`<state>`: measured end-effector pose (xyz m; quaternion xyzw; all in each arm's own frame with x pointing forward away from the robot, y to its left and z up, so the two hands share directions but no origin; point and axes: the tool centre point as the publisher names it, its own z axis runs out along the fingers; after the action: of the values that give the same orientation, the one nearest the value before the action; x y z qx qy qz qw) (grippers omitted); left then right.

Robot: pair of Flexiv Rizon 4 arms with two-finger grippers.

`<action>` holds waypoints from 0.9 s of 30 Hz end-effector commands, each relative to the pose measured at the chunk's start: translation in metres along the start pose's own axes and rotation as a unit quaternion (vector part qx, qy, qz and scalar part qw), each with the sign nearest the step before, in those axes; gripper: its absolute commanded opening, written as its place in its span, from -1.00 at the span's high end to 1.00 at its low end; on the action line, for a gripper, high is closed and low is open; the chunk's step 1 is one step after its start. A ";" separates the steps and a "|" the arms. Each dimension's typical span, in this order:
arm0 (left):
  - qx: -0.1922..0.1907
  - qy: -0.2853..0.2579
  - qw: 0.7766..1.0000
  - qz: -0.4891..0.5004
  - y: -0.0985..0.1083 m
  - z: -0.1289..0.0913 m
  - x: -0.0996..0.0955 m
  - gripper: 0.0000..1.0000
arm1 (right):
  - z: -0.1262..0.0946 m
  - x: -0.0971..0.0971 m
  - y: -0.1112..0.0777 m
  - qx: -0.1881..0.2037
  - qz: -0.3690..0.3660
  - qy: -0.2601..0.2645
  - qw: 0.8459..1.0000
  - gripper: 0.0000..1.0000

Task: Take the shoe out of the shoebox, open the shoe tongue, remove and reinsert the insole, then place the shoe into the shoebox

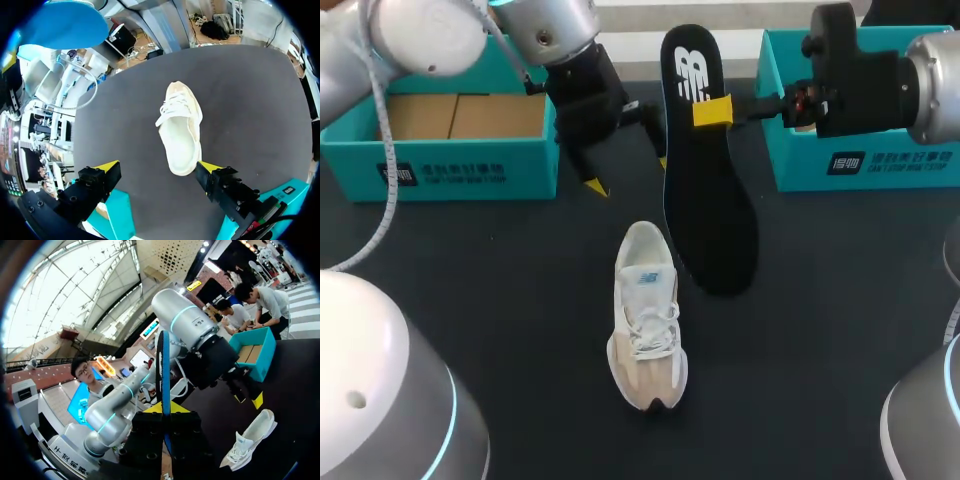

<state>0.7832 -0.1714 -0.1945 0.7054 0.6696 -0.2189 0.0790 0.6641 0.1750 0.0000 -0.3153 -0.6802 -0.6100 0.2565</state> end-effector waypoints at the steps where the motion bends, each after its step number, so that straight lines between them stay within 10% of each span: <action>1: -0.003 -0.012 1.000 0.001 -0.002 0.001 0.003 -1.00 | 0.004 -0.001 0.001 0.001 0.000 0.000 1.000 1.00; 13: -0.049 -0.211 0.973 0.078 -0.001 -0.032 0.011 -1.00 | -0.013 -0.025 0.010 -0.057 0.136 -0.023 0.989 1.00; 27: -0.056 -0.438 0.891 0.101 -0.015 -0.063 0.001 -1.00 | -0.030 -0.072 0.017 -0.113 0.340 -0.038 0.933 1.00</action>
<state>0.7899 -0.1457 -0.1299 0.6808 0.5545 -0.3665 0.3078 0.7302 0.1307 -0.0366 -0.5448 -0.5004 -0.5508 0.3866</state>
